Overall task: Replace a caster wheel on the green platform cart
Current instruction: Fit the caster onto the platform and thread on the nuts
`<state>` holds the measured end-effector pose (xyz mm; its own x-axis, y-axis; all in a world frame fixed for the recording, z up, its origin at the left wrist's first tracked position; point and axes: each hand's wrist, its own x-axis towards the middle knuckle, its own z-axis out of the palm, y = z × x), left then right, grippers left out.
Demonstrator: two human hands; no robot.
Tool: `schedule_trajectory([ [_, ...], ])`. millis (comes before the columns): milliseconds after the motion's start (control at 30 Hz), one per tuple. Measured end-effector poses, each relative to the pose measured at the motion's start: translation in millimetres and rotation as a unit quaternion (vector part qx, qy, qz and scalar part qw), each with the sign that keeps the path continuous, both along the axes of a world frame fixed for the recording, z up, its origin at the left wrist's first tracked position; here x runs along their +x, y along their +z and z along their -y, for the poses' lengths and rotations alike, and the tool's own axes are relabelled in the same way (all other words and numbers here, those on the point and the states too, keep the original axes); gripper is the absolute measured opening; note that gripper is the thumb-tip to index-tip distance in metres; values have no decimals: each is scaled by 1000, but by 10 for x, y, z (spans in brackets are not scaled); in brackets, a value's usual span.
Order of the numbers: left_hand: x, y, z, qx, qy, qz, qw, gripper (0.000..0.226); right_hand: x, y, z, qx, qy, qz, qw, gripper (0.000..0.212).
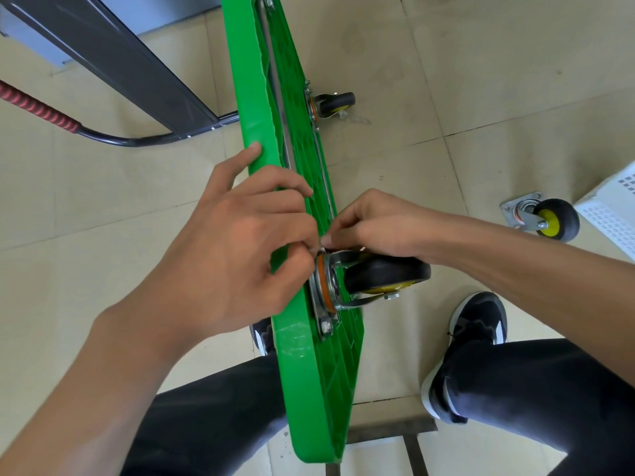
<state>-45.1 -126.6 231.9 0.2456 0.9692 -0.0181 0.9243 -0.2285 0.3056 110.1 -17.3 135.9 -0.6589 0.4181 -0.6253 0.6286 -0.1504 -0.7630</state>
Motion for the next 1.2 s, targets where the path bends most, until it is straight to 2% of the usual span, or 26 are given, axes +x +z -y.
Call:
schedule_trajectory([
  [200, 2, -5, 2, -1, 1, -2, 1000, 22, -14, 16, 9, 19, -23, -4, 1000, 7],
  [600, 6, -9, 1, -1, 4, 1, 1000, 23, -14, 39, -4, 6, -6, 0, 1000, 12],
  [800, 6, -9, 1, -1, 4, -1, 1000, 24, -12, 8, 22, 25, -10, 9, 1000, 23],
  [1000, 5, -18, 5, 0, 3, -5, 1000, 24, -13, 9, 11, 29, -22, -18, 999, 13],
  [1200, 6, -16, -1, 2, 3, -6, 1000, 24, 4, 5, -13, -18, 6, -22, 1000, 8],
])
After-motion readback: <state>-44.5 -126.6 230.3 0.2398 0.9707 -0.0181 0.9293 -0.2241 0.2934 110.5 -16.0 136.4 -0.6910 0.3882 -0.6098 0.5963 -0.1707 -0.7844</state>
